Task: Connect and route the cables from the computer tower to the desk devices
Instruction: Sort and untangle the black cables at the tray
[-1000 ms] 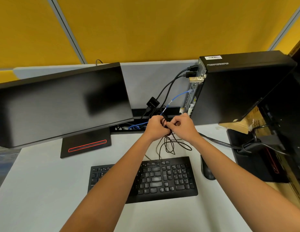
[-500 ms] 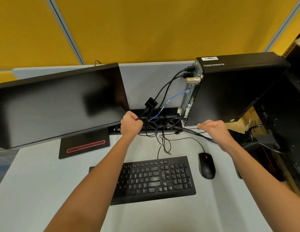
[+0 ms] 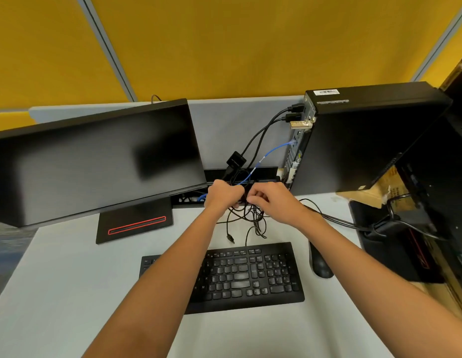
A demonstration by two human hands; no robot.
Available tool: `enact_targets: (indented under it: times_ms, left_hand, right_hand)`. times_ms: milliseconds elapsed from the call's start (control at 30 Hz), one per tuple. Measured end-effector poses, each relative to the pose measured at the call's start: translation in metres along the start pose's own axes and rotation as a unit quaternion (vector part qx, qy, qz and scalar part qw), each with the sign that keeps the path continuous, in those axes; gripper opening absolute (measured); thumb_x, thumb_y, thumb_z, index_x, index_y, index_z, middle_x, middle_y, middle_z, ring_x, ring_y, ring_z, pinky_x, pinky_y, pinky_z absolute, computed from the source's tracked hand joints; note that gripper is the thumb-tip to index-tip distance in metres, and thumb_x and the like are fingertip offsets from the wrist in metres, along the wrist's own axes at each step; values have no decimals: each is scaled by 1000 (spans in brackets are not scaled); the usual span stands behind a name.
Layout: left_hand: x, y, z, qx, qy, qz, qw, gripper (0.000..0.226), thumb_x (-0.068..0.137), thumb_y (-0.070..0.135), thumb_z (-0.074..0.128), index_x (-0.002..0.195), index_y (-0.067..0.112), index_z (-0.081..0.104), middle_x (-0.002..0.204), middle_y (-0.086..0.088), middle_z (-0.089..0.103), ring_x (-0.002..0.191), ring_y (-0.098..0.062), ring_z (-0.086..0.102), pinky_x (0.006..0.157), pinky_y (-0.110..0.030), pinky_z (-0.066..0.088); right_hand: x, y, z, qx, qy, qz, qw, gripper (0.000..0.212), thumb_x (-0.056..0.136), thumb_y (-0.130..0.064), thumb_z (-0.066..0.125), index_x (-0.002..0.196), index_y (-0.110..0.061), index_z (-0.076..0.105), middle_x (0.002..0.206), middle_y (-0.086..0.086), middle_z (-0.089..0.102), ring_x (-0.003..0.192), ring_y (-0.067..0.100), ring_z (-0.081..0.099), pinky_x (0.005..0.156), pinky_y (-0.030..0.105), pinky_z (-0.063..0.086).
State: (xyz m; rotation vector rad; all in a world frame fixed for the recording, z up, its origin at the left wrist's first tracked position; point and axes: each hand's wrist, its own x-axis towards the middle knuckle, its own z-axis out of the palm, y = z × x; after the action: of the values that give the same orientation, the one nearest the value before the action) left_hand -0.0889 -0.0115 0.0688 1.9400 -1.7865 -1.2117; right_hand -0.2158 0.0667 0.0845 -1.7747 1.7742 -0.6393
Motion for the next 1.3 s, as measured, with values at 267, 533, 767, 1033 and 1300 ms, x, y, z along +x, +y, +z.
enact_targets:
  times_ms: [267, 533, 767, 1033, 1300]
  left_hand:
    - [15, -59, -34, -11, 65, -76, 995, 25, 80, 23, 64, 64, 10, 50, 65, -4, 53, 52, -17, 45, 50, -22, 34]
    - [12, -8, 3, -78, -55, -3, 995, 15, 82, 8, 46, 77, 6, 59, 79, -10, 59, 68, -23, 52, 60, -30, 39]
    - [3, 11, 13, -63, -62, 100, 991, 26, 79, -1, 48, 60, 16, 52, 69, -8, 54, 67, -24, 50, 63, -32, 42]
    - [15, -18, -8, -106, 25, -1, 994, 23, 81, 1, 48, 60, 10, 50, 64, -8, 51, 59, -24, 48, 55, -30, 36]
    - [-1, -19, -13, -210, -144, -94, 963, 24, 98, -2, 34, 84, 8, 50, 76, -9, 54, 61, -17, 55, 53, -28, 55]
  right_hand:
    - [-24, 38, -44, 15, 217, 72, 973, 24, 88, -26, 67, 66, -20, 61, 56, -11, 54, 59, 3, 51, 62, 23, 41]
    - [-14, 44, -25, -156, 55, 178, 970, 39, 88, -11, 58, 127, -19, 54, 129, 5, 54, 118, 27, 52, 98, 43, 40]
    - [3, 14, 3, -152, 112, -25, 982, 27, 87, -7, 57, 111, -21, 59, 108, -1, 60, 102, 24, 52, 91, 42, 43]
    - [6, 29, -23, 84, 237, 63, 966, 13, 93, -5, 47, 85, -9, 55, 77, -2, 55, 75, 15, 52, 70, 30, 43]
    - [-4, 57, -36, 8, 134, 334, 933, 20, 91, -8, 51, 109, 0, 56, 111, 19, 62, 107, 37, 57, 79, 33, 44]
